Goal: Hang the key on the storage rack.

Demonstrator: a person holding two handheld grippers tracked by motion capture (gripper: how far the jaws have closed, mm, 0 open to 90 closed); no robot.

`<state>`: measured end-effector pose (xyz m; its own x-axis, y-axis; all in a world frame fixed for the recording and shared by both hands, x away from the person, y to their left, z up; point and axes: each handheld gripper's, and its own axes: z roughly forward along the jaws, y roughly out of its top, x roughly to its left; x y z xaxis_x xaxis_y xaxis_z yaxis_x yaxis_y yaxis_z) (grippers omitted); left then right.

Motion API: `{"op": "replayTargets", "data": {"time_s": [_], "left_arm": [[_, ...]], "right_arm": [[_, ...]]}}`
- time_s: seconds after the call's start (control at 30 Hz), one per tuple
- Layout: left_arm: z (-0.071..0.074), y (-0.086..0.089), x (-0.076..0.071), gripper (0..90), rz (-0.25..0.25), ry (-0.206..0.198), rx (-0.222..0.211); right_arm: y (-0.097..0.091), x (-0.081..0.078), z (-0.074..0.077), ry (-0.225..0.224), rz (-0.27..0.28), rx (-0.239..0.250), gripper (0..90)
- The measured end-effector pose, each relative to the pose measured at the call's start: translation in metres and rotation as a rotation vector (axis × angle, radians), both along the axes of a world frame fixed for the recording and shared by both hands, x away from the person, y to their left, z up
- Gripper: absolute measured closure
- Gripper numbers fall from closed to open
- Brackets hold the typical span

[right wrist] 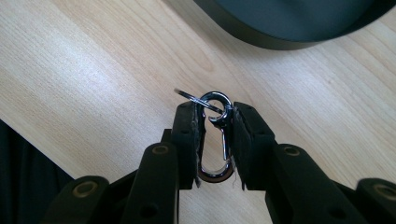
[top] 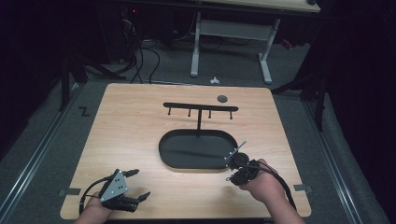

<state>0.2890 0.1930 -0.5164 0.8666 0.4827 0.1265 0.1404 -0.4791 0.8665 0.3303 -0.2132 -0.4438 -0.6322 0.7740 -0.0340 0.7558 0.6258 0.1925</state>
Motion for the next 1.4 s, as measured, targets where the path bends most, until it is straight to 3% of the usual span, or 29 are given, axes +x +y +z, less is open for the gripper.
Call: {"op": "replayTargets", "data": {"time_s": [0.6,1.03,1.4], "left_arm": [[-0.001,-0.001,-0.001,15.3,-0.002,-0.003,0.011],[-0.002,-0.002,-0.001,15.3,-0.003,-0.003,0.01],[-0.001,-0.001,-0.001,15.3,-0.006,-0.004,0.014]], "right_arm": [[-0.032,0.004,0.016,-0.012,-0.107,0.004,71.8],[-0.038,0.016,0.045,-0.026,-0.128,0.019,71.4],[-0.036,0.03,0.061,-0.034,-0.151,0.027,71.4]]}}
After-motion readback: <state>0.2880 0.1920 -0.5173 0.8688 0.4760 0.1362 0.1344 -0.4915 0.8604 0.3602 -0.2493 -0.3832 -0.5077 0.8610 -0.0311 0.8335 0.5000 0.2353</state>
